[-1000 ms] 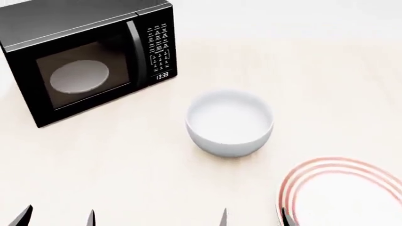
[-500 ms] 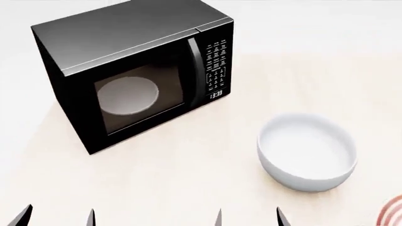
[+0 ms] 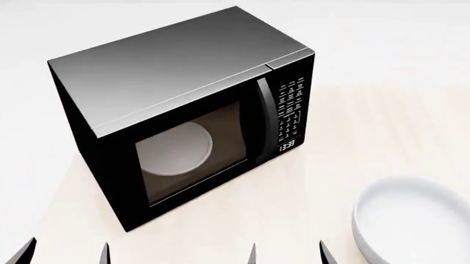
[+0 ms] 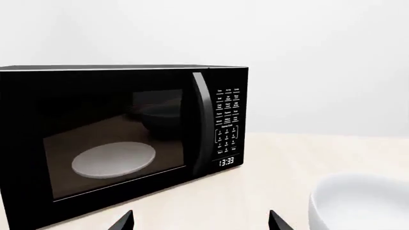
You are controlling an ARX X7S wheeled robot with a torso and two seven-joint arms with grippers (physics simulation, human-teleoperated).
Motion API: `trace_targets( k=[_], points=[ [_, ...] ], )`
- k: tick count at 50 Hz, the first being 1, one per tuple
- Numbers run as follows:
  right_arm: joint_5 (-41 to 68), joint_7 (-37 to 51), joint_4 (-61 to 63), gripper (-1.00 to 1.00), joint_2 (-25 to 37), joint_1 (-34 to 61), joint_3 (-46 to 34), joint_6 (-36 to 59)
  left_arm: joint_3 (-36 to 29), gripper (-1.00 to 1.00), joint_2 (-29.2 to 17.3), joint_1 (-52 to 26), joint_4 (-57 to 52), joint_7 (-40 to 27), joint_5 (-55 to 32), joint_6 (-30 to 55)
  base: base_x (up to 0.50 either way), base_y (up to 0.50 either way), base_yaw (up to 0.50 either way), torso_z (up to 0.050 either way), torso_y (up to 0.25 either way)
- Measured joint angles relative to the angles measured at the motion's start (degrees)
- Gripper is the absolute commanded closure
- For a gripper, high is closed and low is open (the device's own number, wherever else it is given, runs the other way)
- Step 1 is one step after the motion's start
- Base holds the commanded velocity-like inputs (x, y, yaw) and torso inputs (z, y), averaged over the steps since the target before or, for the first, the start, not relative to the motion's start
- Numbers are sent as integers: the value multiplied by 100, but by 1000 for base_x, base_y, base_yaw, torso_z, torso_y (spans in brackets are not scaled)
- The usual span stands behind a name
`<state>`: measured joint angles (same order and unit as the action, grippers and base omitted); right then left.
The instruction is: Open the microwave.
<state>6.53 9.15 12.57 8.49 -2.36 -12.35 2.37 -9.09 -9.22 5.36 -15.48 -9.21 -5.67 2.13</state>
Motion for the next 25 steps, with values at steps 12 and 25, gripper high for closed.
trace_targets(
  k=[12, 25],
  points=[
    [93, 51, 27, -100, 41, 18, -22, 20, -8, -100, -32, -15, -84, -80, -89, 117, 0, 0, 0, 1, -42],
    [175, 108, 133, -100, 108, -26, -36, 12, -37, -100, -86, -11, -158, -149, -136, 169, 0, 0, 0, 9, -216]
  ],
)
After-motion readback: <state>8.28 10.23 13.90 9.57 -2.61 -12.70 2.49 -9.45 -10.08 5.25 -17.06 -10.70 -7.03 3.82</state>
